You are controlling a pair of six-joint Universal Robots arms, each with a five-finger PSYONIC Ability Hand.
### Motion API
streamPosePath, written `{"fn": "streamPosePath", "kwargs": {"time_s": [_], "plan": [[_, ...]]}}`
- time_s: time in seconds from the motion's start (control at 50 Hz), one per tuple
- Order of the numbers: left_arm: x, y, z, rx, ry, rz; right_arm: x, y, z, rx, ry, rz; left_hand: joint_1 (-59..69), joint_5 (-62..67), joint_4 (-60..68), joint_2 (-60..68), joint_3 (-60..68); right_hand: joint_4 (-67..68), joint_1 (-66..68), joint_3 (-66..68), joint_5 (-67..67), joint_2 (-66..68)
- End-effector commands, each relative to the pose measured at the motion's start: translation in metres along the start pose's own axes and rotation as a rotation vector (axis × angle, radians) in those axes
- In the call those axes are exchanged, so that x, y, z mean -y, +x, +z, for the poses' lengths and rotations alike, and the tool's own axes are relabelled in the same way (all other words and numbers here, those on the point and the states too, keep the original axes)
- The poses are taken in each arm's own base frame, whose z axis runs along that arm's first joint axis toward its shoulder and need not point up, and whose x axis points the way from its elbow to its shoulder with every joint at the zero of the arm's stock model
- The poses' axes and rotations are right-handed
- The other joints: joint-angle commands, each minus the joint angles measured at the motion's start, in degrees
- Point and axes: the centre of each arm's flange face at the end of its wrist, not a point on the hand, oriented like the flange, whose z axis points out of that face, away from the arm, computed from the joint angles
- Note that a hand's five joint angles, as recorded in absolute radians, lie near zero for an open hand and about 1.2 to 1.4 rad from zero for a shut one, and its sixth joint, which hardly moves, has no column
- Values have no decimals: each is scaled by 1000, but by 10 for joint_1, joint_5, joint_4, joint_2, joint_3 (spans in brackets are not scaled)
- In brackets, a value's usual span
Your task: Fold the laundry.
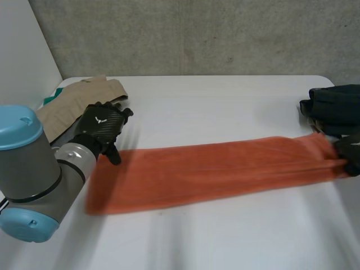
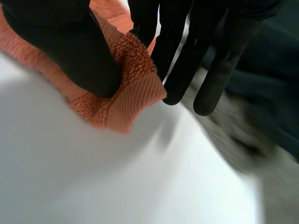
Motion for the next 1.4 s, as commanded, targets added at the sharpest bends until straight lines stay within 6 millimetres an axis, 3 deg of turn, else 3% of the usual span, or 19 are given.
{"fn": "streamPosePath", "kwargs": {"time_s": [0.02, 0.14, 0.22, 0.28, 0.36, 0.48, 0.58, 0.72, 0.76, 0.78, 0.82, 0.88, 0.94, 1.06, 1.22, 1.3, 1.32, 1.34, 1.4], "plan": [[14, -5, -12, 16, 43, 3, 4, 62, -15, -271, -13, -116, 11, 8, 4, 0, 0, 116, 165, 121, 141, 124], [23, -10, -21, 32, 71, 2, 7, 83, -17, -335, -34, -261, 8, 5, 1, -3, -3, 116, 165, 121, 141, 124], [23, -11, -27, 37, 73, 2, 36, 63, -19, -294, 67, -299, 6, 3, -1, -5, -5, 116, 165, 121, 141, 124], [23, -12, -30, 40, 70, 1, 96, 7, -31, -169, 286, -357, 6, 3, -1, -5, -5, 116, 165, 121, 141, 124], [21, -14, -33, 46, 64, 0, 145, -62, -58, 6, 538, -410, 4, 1, -3, -7, -7, 116, 165, 121, 141, 124], [16, -13, -37, 46, 48, -2, 184, -159, -113, 257, 809, -487, -1, -4, -8, -12, -12, 116, 165, 121, 141, 124], [13, -12, -38, 45, 47, -2, 177, -254, -157, 513, 944, -538, -2, -6, -9, -14, -13, 116, 165, 121, 141, 124], [13, -12, -36, 49, 58, -2, 145, -313, -171, 671, 912, -568, -4, -7, -11, -15, -15, 116, 165, 121, 141, 124], [13, -11, -37, 47, 59, -2, 143, -309, -165, 645, 872, -563, -6, -9, -13, -17, -17, 12, 60, 17, 37, 20], [14, -11, -37, 46, 61, -2, 143, -306, -165, 630, 848, -546, -6, -9, -13, -17, -17, -344, -295, -339, -319, -336], [16, -11, -36, 43, 72, -1, 147, -299, -166, 605, 827, -523, -7, -11, -14, -19, -19, -584, -535, -579, -559, -576], [19, -12, -35, 47, 82, 2, 166, -264, -165, 507, 783, -411, -9, -12, -16, -20, -20, -584, -535, -579, -559, -576], [23, -12, -35, 49, 94, 2, 174, -205, -150, 420, 651, -155, -9, -12, -16, -20, -20, -584, -535, -579, -559, -576], [28, -6, -36, 31, 114, 6, 142, -178, -136, 468, 380, 43, -11, -14, -18, -22, -22, -584, -535, -579, -559, -576], [25, 3, -37, 8, 115, 6, 79, -140, -107, 313, 113, -90, -16, -19, -23, -27, -27, -584, -535, -579, -559, -576], [24, 3, -37, 8, 114, 8, 73, -130, -102, 257, 84, -162, -16, -19, -23, -27, -27, -292, -243, -287, -266, -283], [24, 3, -37, 8, 114, 8, 73, -129, -101, 247, 87, -175, -16, -19, -23, -27, -27, -39, 10, -34, -14, -31], [25, 3, -37, 8, 115, 8, 75, -128, -100, 240, 92, -174, -16, -19, -23, -27, -27, 47, 95, 52, 72, 55], [26, 3, -38, 9, 118, 8, 83, -122, -94, 197, 132, -181, -16, -19, -23, -27, -27, 116, 165, 121, 141, 124]]}}
